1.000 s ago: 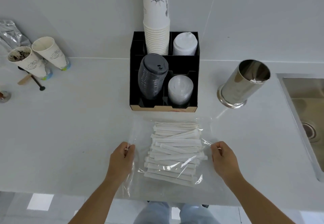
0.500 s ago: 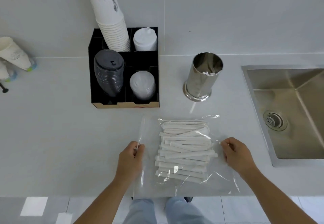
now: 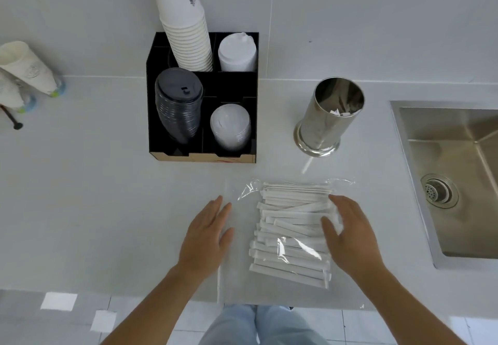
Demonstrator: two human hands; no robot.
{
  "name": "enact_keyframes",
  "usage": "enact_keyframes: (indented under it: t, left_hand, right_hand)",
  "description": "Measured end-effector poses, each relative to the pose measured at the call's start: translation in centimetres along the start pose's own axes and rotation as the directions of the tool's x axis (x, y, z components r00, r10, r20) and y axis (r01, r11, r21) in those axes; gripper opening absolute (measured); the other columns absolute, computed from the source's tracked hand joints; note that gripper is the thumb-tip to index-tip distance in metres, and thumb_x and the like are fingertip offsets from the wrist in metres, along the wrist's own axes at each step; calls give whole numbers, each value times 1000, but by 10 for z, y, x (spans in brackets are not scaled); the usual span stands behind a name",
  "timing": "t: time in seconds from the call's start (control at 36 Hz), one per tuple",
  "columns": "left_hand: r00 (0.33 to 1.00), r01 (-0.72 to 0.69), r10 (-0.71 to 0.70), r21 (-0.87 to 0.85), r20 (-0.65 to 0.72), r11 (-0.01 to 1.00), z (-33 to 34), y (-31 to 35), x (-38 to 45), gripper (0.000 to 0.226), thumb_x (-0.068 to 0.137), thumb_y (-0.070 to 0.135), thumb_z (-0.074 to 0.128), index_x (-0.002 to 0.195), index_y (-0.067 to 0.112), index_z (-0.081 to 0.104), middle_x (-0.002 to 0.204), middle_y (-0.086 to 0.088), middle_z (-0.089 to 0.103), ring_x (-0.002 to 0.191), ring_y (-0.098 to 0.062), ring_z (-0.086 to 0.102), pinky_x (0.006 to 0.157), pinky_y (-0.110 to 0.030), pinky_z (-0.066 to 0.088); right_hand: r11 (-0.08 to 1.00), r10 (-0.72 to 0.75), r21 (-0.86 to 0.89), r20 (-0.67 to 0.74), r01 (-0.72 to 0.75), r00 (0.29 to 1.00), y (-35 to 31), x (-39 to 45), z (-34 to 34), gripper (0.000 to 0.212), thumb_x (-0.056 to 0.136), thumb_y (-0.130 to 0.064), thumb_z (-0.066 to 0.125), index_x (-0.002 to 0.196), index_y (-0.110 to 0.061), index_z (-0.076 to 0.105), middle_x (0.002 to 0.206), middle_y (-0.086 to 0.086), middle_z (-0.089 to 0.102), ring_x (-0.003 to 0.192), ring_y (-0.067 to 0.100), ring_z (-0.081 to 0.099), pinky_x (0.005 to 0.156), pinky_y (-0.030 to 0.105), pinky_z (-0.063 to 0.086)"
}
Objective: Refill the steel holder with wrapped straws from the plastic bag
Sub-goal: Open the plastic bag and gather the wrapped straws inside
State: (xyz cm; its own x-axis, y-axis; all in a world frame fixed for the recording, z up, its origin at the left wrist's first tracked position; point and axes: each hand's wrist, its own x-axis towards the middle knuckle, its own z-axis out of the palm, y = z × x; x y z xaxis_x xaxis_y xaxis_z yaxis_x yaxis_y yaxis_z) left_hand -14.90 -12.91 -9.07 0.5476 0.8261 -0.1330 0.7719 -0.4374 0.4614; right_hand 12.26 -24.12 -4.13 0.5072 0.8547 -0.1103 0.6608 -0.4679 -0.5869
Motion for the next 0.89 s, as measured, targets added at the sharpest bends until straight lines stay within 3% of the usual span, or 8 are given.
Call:
enact_keyframes:
  t: [0.08, 0.22, 0.36, 0.5, 0.61, 0.69, 0.81, 0.89]
  left_hand:
    - [991, -129, 125, 73, 52, 989, 1, -4, 0, 51, 97, 26, 54, 144, 10, 43, 156, -9, 33, 144, -28, 30, 116, -41, 16]
    - [960, -280, 277, 136, 35, 950, 9, -8, -11, 47, 95, 32, 48, 136, 9, 54, 146, -11, 50, 135, -28, 45, 111, -46, 31]
    - [953, -305, 302, 121, 41, 945, 13, -17, -16, 49, 94, 33, 52, 137, 10, 53, 146, -9, 50, 136, -24, 44, 113, -46, 32]
    - [943, -333, 330, 123, 41, 935, 9, -21, -11, 49, 91, 34, 60, 134, 11, 56, 144, -8, 53, 133, -24, 48, 111, -45, 34]
    - [922, -387, 383, 88, 61, 918, 1, -28, -7, 45, 89, 34, 64, 128, 14, 62, 140, -7, 57, 129, -22, 53, 108, -41, 40]
    - [923, -375, 377, -41, 72, 926, -13, -31, 7, 30, 85, 26, 67, 112, 13, 70, 124, -6, 68, 113, -24, 64, 100, -38, 47]
    - [968, -151, 191, -232, 160, 961, -31, -21, 43, 29, 93, 26, 56, 119, 14, 63, 116, -4, 65, 101, -23, 61, 90, -33, 47]
    - [989, 1, 35, -250, 143, 968, -36, -10, 77, 37, 94, 27, 54, 130, 19, 55, 113, -2, 64, 95, -20, 60, 88, -33, 48]
  right_hand:
    - [988, -156, 19, 107, 155, 982, -35, -2, 26, 42, 92, -12, 60, 134, -9, 57, 140, 11, 54, 130, 27, 49, 109, 31, 30]
    - [862, -474, -47, 280, 505, 835, -74, 13, 75, 42, 92, -5, 58, 133, -2, 56, 141, 18, 52, 131, 35, 48, 112, 42, 29]
    - [792, -398, -267, 456, 549, 796, -83, 35, 114, 53, 103, -32, 28, 153, -15, 22, 162, 4, 16, 149, 23, 9, 117, 38, -8]
    - [745, -279, -452, 458, 491, 844, -77, 48, 124, 61, 99, -47, 12, 155, -23, 8, 164, -5, 4, 150, 17, -1, 111, 43, -23]
    - [747, -262, -477, 429, 463, 865, -78, 45, 128, 66, 96, -51, 12, 154, -19, 17, 162, -2, 15, 149, 19, 11, 115, 48, -14]
    - [753, -270, -473, 413, 458, 870, -78, 44, 129, 65, 97, -50, 19, 153, -17, 25, 160, 0, 23, 148, 20, 19, 118, 48, -7]
    - [766, -300, -449, 381, 459, 874, -80, 44, 127, 62, 95, -48, 30, 145, -13, 44, 153, 4, 40, 141, 23, 36, 116, 50, 8]
    - [767, -332, -438, 353, 469, 874, -79, 44, 128, 59, 95, -46, 35, 141, -11, 48, 150, 7, 45, 139, 25, 40, 116, 51, 12]
